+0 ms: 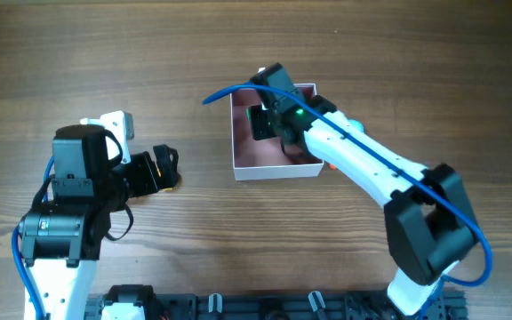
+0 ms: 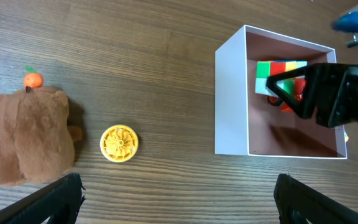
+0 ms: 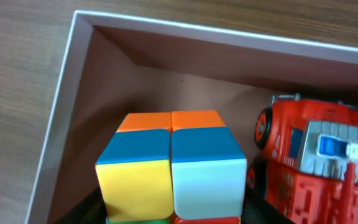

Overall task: Pack container
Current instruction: 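Lower the colour cube into the box beside the truck, release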

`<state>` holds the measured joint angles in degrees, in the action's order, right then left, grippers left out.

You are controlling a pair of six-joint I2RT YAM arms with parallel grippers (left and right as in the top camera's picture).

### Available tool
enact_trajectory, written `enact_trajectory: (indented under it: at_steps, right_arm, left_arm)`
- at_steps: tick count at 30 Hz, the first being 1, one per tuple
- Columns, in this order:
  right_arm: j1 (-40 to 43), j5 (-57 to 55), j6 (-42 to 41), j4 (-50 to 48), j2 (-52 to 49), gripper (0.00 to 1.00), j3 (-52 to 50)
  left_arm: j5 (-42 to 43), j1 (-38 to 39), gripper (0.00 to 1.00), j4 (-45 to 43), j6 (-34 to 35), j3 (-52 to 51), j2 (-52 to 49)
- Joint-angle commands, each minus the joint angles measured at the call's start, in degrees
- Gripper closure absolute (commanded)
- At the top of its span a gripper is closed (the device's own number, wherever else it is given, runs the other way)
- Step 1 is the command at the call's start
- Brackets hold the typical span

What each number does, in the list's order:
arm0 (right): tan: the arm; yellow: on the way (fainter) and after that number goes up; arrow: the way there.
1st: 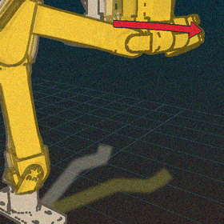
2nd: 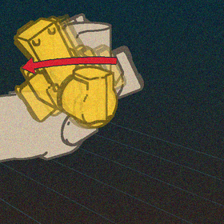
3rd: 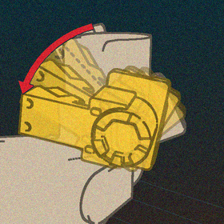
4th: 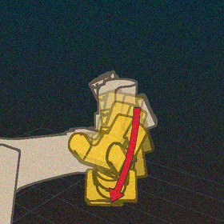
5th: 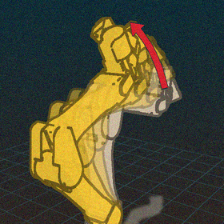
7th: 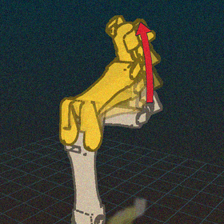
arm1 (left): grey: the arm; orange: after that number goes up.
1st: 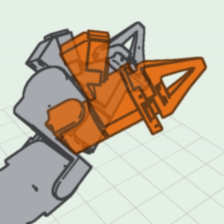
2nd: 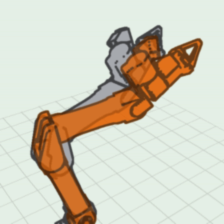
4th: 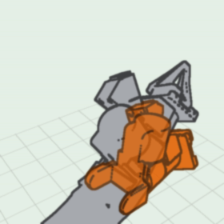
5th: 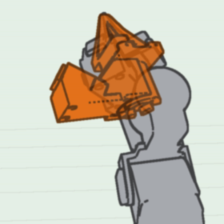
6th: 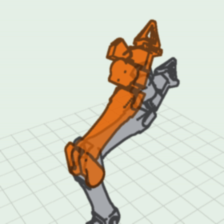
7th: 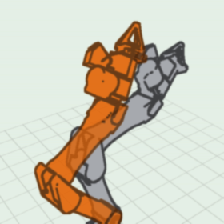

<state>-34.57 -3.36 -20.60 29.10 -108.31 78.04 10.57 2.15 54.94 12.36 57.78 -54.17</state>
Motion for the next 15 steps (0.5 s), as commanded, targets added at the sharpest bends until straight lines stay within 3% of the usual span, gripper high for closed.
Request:
enact_trajectory:
  at_steps: [1, 7, 13, 15]
  right_arm:
    - [0.2, -6.7, -5.3, 0.9, -0.7, 0.95, 0.1]
    - [1.0, -11.2, -10.1, 5.3, -0.9, 0.94, 0.1]
    - [1.8, -11.2, -10.0, 5.9, -1.1, 0.94, 0.1]
    - [1.7, -9.2, -5.9, 4.0, -1.1, 0.94, 0.1]
  left_arm:
    - [-0.2, 0.2, 0.00, 0.0, 0.1, 0.8, 0.0]
    - [-0.2, 0.2, 0.00, 0.0, 0.1, 0.8, 0.0]
    - [-0.2, 0.2, 0.00, 0.0, 0.1, 0.8, 0.0]
    - [-0.2, 0.2, 0.00, 0.0, 0.1, 0.8, 0.0]
